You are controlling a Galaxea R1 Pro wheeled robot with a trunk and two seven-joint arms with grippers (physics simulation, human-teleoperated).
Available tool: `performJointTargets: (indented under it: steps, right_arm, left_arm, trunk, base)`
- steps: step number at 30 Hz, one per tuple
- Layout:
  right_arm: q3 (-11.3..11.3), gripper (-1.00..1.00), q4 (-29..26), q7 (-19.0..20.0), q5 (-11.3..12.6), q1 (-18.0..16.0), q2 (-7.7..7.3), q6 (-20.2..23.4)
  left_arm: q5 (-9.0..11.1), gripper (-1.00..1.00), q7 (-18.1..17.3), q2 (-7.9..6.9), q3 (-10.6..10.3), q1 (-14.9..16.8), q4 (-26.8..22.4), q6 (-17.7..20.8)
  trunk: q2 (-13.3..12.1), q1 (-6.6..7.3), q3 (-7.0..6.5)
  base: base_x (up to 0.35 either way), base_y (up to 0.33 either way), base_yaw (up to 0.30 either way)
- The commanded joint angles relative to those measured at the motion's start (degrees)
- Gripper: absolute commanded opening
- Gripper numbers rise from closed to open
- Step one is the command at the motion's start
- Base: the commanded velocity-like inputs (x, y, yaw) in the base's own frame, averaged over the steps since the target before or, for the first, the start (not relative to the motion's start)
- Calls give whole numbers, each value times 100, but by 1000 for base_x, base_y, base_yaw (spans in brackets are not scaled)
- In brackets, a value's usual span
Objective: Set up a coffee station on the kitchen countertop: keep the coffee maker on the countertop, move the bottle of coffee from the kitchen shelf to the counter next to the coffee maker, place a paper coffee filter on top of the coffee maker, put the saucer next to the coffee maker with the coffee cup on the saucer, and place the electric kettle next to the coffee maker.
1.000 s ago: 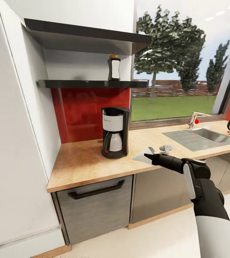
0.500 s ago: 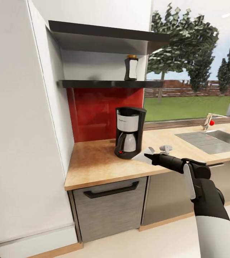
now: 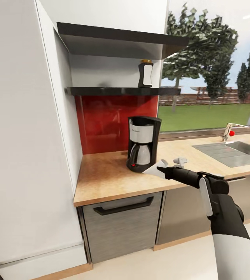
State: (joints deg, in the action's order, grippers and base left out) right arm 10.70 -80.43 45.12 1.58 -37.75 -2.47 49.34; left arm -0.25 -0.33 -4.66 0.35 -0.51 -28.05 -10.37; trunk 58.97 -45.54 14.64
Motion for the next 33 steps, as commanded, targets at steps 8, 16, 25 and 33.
performJointTargets:
  steps: [8, 16, 25, 33]
  right_arm:
    - [-1056, -100, -428, 88, -7, -578, -477, 650]
    - [-1331, -100, -446, 1120, -23, -1457, -1500, 776]
    - [-1684, -100, -448, 1912, -26, -2318, -2537, 794]
    - [-3477, -100, 70, 2112, -35, -4446, -2939, 796]
  left_arm:
    - [9, 100, -10, 10, -47, -1, -11, -1]
    - [15, 100, -28, 11, -8, -1, 33, 8]
    - [23, 100, -89, 36, -27, -1, 540, 11]
    - [83, 100, -321, 115, -21, -1, 643, 48]
  trunk:
    - [4, -1, 6]
    - [4, -1, 6]
    - [4, -1, 6]
    - [4, -1, 6]
  base:
    - [0, 0, 0]
    - [0, 0, 0]
    - [0, 0, 0]
    - [0, 0, 0]
